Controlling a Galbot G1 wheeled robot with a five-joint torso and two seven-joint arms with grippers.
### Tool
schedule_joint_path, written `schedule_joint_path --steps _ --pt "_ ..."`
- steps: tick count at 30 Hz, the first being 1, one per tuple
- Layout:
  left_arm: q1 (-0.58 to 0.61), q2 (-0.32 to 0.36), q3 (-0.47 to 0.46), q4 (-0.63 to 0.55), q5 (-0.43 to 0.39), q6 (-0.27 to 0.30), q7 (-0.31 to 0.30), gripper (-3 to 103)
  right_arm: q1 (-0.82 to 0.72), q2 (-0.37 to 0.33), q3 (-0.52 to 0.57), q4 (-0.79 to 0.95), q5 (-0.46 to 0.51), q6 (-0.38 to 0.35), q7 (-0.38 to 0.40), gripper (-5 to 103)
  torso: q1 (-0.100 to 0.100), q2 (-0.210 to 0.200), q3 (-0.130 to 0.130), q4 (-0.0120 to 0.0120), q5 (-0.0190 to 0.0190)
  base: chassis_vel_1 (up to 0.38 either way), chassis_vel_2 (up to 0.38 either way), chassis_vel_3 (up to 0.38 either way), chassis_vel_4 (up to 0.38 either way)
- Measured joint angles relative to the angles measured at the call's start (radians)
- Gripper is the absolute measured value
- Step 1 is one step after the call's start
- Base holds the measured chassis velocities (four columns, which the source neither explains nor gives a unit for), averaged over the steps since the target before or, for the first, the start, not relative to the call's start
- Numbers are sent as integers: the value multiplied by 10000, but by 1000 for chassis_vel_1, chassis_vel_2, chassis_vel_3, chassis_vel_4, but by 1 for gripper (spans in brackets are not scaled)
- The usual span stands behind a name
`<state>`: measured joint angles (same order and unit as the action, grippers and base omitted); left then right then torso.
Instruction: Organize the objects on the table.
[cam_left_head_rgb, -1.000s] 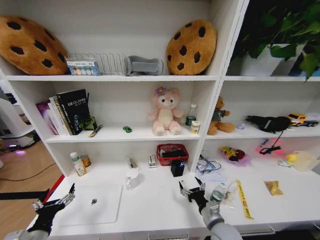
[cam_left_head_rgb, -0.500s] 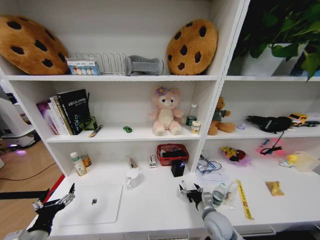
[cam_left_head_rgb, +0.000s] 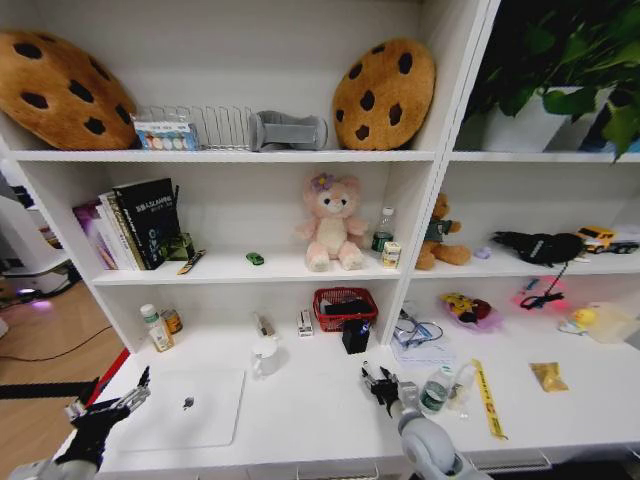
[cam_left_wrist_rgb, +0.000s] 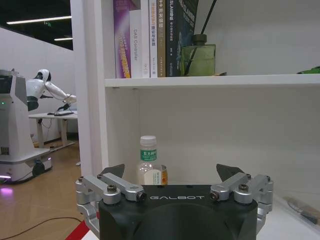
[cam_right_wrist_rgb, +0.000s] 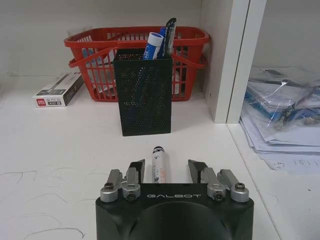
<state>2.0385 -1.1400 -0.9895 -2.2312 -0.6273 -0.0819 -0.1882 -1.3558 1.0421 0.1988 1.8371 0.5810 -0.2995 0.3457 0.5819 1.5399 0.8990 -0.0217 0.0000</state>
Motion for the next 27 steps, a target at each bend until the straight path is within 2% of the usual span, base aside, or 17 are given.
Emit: schedule_joint_path --steps 2,3,5,6,8,9,11,16,18,19,22,23,26,27 --pt "0 0 0 0 0 1 0 100 12 19 -36 -15 -4 1 0 41 0 0 0 0 0 0 0 0 0" --pt "0 0 0 0 0 1 0 100 12 19 -36 -15 -4 1 0 41 0 0 0 0 0 0 0 0 0" --pt "1 0 0 0 0 0 0 100 26 31 -47 -32 -1 2 10 30 0 0 1 0 0 0 0 0 0" --pt "1 0 0 0 0 0 0 100 26 31 -47 -32 -1 2 10 30 0 0 1 0 0 0 0 0 0" --pt "0 0 0 0 0 0 0 100 29 33 -38 -41 28 7 13 19 0 0 0 0 0 0 0 0 0" --pt "0 0 0 0 0 0 0 100 29 33 -38 -41 28 7 13 19 0 0 0 0 0 0 0 0 0" --pt "0 0 0 0 0 0 0 100 12 33 5 -41 48 22 14 11 0 0 0 0 0 0 0 0 0" --pt "0 0 0 0 0 1 0 100 -12 10 68 134 -175 196 -15 10 0 0 0 0 0 0 0 0 0" --pt "0 0 0 0 0 0 0 100 15 -56 81 329 -789 737 -232 10 0 0 0 0 1 0 0 0 0" --pt "0 0 0 0 0 0 0 100 15 -56 81 329 -789 737 -232 10 0 0 0 0 1 0 0 0 0" --pt "0 0 0 0 0 0 0 100 243 -138 26 376 -2423 1908 -593 10 -1 0 0 -1 0 0 0 0 0" --pt "0 0 0 0 0 0 0 100 243 -138 26 376 -2423 1908 -593 10 -1 0 0 -1 0 0 0 0 0" --pt "1 0 0 0 0 0 0 100 802 -31 -137 73 -3750 3005 -653 10 0 0 0 0 0 0 0 0 0" --pt "1 0 0 0 0 0 0 100 802 -31 -137 73 -3750 3005 -653 10 0 0 0 0 0 0 0 0 0"
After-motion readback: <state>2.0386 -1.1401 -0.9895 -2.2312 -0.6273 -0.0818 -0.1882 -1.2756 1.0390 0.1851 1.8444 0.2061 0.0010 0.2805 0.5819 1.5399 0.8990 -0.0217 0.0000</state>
